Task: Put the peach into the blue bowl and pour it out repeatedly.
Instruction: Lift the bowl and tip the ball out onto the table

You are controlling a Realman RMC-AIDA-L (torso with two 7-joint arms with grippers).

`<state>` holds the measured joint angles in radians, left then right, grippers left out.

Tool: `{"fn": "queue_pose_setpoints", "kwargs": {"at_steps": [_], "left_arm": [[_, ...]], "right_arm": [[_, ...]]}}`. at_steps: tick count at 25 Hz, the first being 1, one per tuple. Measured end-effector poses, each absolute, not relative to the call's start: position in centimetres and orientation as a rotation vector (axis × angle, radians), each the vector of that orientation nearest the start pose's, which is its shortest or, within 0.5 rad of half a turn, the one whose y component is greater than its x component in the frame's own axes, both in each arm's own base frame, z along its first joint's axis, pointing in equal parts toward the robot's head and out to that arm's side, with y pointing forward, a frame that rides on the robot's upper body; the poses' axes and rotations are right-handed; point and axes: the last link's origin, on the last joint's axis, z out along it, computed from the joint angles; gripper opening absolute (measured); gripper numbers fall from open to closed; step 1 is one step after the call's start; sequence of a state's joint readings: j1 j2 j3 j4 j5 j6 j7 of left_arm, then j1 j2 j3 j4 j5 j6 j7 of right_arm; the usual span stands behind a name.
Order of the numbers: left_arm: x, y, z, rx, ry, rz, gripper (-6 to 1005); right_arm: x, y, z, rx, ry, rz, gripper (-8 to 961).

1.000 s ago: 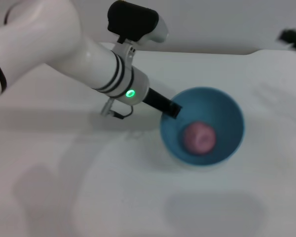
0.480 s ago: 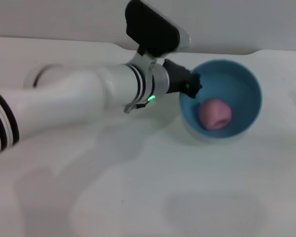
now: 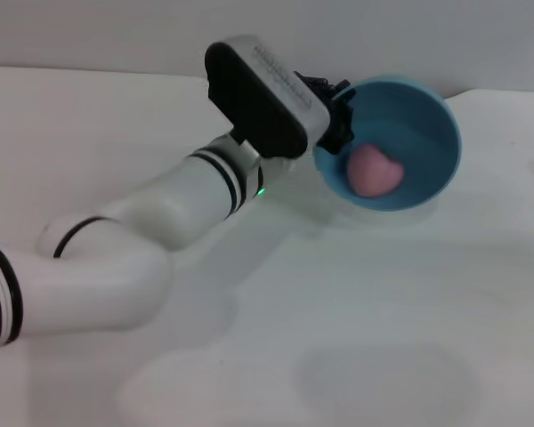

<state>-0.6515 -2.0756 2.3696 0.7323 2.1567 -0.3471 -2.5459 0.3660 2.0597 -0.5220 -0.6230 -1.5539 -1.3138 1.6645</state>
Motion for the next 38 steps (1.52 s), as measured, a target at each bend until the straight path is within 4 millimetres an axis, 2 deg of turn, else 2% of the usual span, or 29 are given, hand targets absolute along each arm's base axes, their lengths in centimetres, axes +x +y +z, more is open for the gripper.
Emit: {"fn": "queue_pose_setpoints", "kwargs": {"at_steps": [4,11,19,28,38], "left_arm": [[-16.6,37.9,-13.3,-2.203,-0.07,-0.328,-1],[-16.4,36.4,-13.7,-2.197,0.165,-0.364,-1],[-16.7,35.4,-13.9,-2.189,0.27,-0.392,0],[-17.0,34.2,-14.4,-2.205,0.344,-0.404,-1],[-16.8,33.3,-14.4,-2.144,0.531,-0.37,0]], "right_arm": [[33.0,33.4,7.7,-1.841,1.163,1.138,506],[33.4,33.0,7.8,-1.815,1.169,1.155,506],[34.0,32.6,8.3,-1.768,1.174,1.165,505],[33.0,33.4,8.7,-1.764,1.143,1.218,505],[32.5,33.9,9.0,-1.765,1.125,1.238,506]]}}
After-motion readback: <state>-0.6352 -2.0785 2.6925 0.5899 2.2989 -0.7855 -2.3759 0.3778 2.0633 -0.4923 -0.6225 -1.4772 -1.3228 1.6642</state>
